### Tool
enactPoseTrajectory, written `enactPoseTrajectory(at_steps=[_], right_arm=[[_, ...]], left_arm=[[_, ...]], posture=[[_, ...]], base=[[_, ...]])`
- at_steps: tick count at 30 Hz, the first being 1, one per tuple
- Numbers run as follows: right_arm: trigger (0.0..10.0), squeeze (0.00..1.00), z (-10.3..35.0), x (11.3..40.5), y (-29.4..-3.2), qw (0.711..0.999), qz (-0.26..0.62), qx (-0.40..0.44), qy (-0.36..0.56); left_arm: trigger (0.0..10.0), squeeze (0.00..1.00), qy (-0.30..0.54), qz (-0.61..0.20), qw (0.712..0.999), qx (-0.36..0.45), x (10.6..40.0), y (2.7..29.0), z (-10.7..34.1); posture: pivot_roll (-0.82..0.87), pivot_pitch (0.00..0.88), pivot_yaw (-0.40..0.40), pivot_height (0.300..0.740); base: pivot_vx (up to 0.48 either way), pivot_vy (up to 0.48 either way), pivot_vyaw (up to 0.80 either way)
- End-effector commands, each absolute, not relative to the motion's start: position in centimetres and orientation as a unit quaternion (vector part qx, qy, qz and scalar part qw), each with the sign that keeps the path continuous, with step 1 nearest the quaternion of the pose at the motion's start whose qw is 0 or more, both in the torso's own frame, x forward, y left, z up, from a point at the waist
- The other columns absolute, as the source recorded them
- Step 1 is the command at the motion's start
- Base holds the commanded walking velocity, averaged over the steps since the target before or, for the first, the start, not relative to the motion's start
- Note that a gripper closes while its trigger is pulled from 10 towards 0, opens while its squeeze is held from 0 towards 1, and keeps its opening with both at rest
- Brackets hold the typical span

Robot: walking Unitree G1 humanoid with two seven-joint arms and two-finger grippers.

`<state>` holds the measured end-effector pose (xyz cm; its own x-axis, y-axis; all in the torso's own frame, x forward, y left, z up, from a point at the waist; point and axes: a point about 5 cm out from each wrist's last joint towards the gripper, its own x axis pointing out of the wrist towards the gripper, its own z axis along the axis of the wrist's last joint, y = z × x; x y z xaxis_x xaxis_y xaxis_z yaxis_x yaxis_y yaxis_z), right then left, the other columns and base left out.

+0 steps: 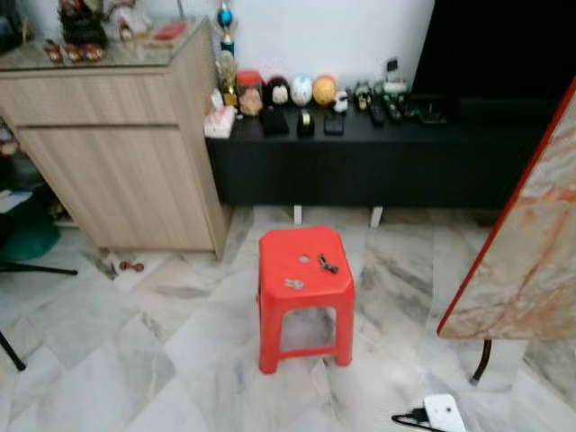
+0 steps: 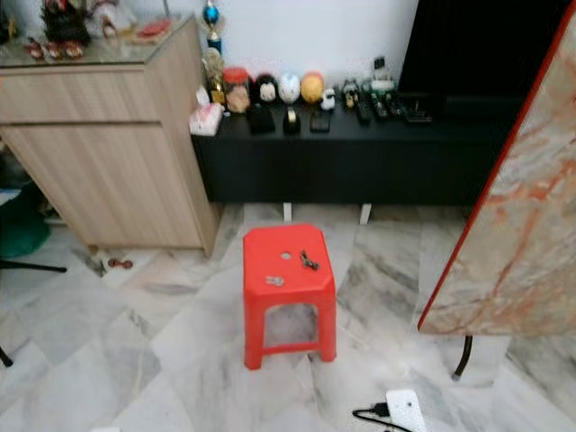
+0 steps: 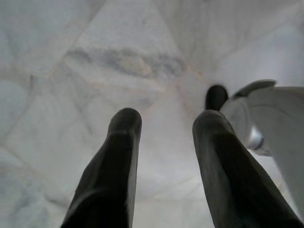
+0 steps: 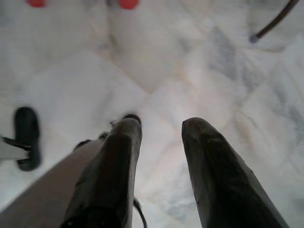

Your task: Hang keys on a hook

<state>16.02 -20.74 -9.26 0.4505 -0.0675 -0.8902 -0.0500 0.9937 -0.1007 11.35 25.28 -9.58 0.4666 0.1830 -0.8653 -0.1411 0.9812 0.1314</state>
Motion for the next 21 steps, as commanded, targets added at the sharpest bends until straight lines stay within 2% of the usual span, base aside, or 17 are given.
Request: enactPoseTrajectory(at_steps=[1,21], right_arm=[[10.0,0.00,-9.2,15.7,-21.6,0.847,-0.014,-0.063,0.528],[10.0,0.00,-8.7,17.8,-19.4,0.858,0.013,-0.052,0.510]], left_arm=[[10.0,0.00,0.506,0.088,0.858,0.022,11.6,25.0,-9.6],[10.0,0.00,0.492,0.099,0.864,0.035,13.3,26.8,-8.5]], posture=[[0.00,0.000,-0.003,0.740],[0.00,0.000,-0.033,0.740]], base=[[0.000,0.322,0.00],[0.000,0.016,0.00]])
